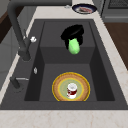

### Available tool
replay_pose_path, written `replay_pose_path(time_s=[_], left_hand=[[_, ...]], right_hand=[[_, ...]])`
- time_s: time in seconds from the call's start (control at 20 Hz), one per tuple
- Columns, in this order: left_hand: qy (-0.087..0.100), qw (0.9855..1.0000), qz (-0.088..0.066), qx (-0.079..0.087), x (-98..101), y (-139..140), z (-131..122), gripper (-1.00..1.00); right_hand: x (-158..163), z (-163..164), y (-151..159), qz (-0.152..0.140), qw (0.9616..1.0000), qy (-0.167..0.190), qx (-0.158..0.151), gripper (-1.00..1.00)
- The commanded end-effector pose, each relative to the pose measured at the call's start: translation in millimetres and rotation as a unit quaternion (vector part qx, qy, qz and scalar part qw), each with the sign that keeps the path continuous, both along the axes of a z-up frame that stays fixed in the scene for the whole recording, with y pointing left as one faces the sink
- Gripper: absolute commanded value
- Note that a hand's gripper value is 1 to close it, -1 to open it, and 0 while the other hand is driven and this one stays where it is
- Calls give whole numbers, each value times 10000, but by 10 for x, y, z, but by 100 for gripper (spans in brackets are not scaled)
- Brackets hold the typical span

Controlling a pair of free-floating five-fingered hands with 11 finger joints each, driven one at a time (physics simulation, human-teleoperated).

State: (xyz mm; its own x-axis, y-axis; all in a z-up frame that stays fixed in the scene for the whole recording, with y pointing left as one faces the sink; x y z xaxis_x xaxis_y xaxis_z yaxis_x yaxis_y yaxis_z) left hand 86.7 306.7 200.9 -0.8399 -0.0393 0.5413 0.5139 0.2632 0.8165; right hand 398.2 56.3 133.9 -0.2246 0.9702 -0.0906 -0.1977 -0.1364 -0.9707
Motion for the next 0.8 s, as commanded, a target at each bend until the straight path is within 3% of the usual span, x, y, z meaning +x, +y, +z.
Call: replay_pose_path(time_s=[0.0,0.3,0.75], left_hand=[[0,10000,0,0,0,0,0,0],[0,10000,0,0,0,0,0,0],[0,10000,0,0,0,0,0,0]], right_hand=[[-130,290,-99,-137,9995,-212,166,100],[-324,682,-263,-193,9993,-81,321,100],[-513,1065,-725,-128,9994,-85,315,100]])
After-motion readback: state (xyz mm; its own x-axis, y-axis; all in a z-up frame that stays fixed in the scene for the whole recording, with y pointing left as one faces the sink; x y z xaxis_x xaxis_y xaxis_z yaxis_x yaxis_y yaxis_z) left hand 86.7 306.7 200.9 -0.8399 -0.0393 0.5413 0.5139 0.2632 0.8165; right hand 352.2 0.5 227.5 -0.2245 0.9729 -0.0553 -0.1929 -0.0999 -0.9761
